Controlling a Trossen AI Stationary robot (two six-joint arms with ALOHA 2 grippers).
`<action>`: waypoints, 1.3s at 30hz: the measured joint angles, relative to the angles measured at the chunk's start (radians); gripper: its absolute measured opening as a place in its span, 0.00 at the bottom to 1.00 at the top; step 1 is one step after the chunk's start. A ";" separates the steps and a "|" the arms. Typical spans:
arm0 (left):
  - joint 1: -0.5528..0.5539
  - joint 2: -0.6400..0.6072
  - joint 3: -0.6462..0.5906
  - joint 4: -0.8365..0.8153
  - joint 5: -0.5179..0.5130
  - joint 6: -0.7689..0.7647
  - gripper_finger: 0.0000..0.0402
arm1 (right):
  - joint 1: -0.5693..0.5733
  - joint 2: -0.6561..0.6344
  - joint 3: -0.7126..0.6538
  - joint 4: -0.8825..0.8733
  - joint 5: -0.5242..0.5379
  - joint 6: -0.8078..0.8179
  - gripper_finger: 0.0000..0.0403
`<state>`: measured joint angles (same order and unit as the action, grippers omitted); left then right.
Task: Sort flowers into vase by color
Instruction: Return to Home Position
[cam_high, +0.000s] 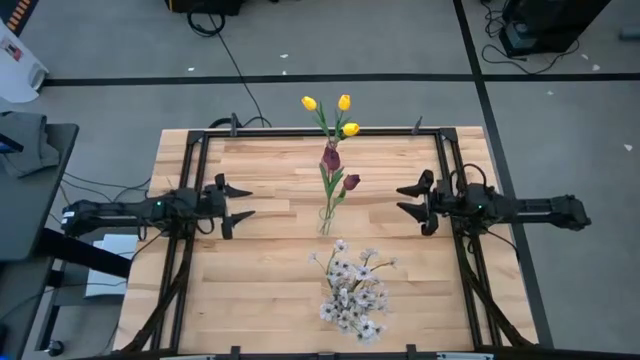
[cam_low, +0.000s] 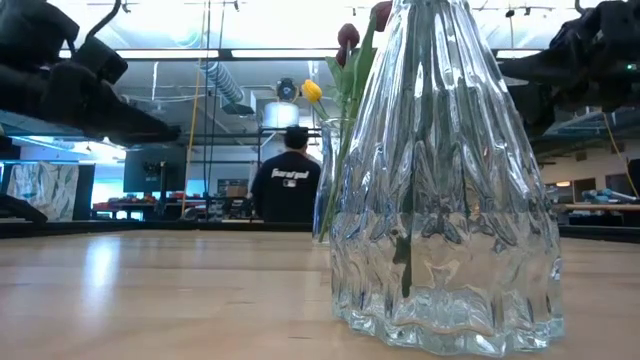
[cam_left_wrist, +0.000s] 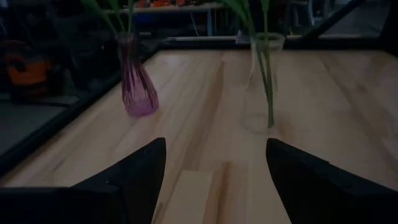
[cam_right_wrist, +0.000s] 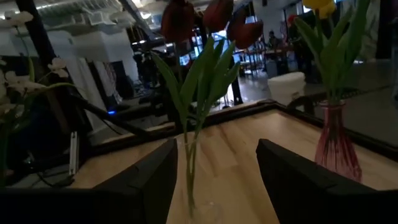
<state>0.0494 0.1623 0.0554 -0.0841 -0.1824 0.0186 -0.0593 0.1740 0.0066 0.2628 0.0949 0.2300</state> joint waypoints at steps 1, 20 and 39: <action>0.000 0.001 -0.012 0.024 -0.002 0.005 0.70 | 0.000 -0.010 0.002 -0.017 0.001 -0.003 0.57; -0.012 0.277 -0.047 0.158 -0.011 0.005 0.70 | 0.000 -0.053 -0.001 -0.222 0.042 -0.115 0.57; -0.012 0.297 -0.047 0.201 -0.012 0.000 0.70 | 0.000 -0.048 -0.001 -0.212 0.061 -0.046 0.57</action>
